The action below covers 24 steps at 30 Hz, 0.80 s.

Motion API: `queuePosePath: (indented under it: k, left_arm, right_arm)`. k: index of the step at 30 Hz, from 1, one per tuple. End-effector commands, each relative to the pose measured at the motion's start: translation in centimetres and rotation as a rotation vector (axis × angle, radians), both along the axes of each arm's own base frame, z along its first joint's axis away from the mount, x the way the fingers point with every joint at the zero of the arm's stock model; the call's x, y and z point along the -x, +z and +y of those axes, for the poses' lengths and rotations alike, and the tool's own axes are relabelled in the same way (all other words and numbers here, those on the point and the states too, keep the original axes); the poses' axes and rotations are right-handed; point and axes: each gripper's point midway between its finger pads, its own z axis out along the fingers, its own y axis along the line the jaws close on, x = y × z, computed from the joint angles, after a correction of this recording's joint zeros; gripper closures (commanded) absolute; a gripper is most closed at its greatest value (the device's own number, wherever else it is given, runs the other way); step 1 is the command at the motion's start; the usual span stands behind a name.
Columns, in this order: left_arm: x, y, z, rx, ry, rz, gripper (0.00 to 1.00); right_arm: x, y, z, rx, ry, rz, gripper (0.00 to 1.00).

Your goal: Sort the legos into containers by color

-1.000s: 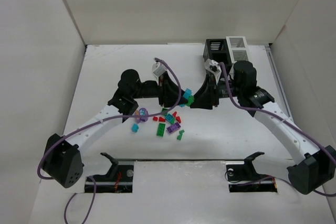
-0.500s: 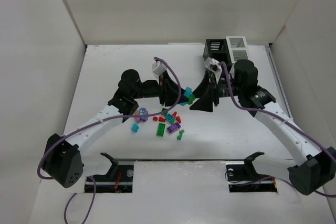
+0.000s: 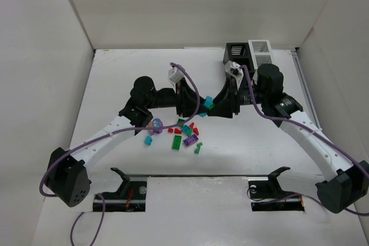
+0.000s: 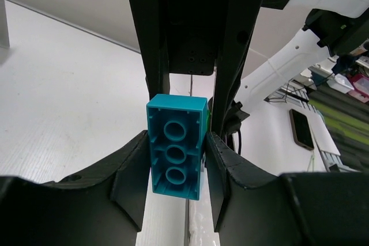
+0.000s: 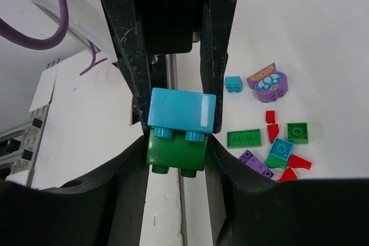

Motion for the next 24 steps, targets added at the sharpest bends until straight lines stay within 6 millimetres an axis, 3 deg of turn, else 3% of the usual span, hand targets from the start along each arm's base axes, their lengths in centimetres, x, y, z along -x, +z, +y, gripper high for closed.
queuePosePath:
  k: [1, 5, 6, 11, 16, 18, 19, 20, 22, 23, 24]
  left_arm:
    - [-0.4, 2.7, 0.1, 0.039, 0.068, -0.042, 1.00]
    - [-3.1, 2.9, 2.3, 0.028, 0.210, -0.035, 1.00]
    - [-4.2, 2.8, 3.3, 0.020, 0.259, -0.024, 1.00]
    - [-6.2, 3.0, 6.0, 0.018, 0.359, -0.022, 1.00]
    - [-7.0, 2.2, 6.0, -0.003, 0.393, 0.001, 1.00]
    - [-7.4, 1.4, 6.0, -0.018, 0.403, 0.035, 1.00]
    - [-7.9, 1.2, 6.2, -0.023, 0.440, 0.046, 1.00]
    - [-8.3, 1.0, 6.4, -0.028, 0.463, 0.055, 1.00]
    - [-9.8, 0.1, 7.0, -0.046, 0.549, 0.097, 1.00]
    - [-10.1, 0.1, 7.1, -0.045, 0.570, 0.097, 1.00]
    - [-10.3, -0.3, 7.4, -0.057, 0.590, 0.113, 1.00]
  right_arm:
    - [0.3, 3.0, 0.4, -0.054, 0.011, -0.107, 0.86]
    - [0.7, 1.3, -0.7, -0.035, -0.027, -0.078, 0.93]
    - [0.6, 1.1, -1.4, -0.026, -0.066, -0.073, 1.00]
    - [-0.3, 0.4, -2.9, -0.010, -0.188, -0.058, 1.00]
    - [-2.6, 1.6, -3.9, -0.006, -0.302, -0.070, 1.00]
    - [-4.8, 1.2, -4.0, 0.012, -0.400, -0.013, 1.00]
    - [-7.8, 2.1, -5.1, 0.018, -0.575, -0.016, 1.00]
    - [-9.5, 2.0, -5.8, 0.030, -0.668, 0.015, 1.00]
    - [-13.9, 0.6, -7.5, 0.087, -0.880, 0.071, 1.00]
    - [-15.5, 2.3, -8.2, 0.066, -0.947, 0.053, 1.00]
    - [-17.7, 0.5, -8.4, 0.120, -1.002, 0.087, 1.00]
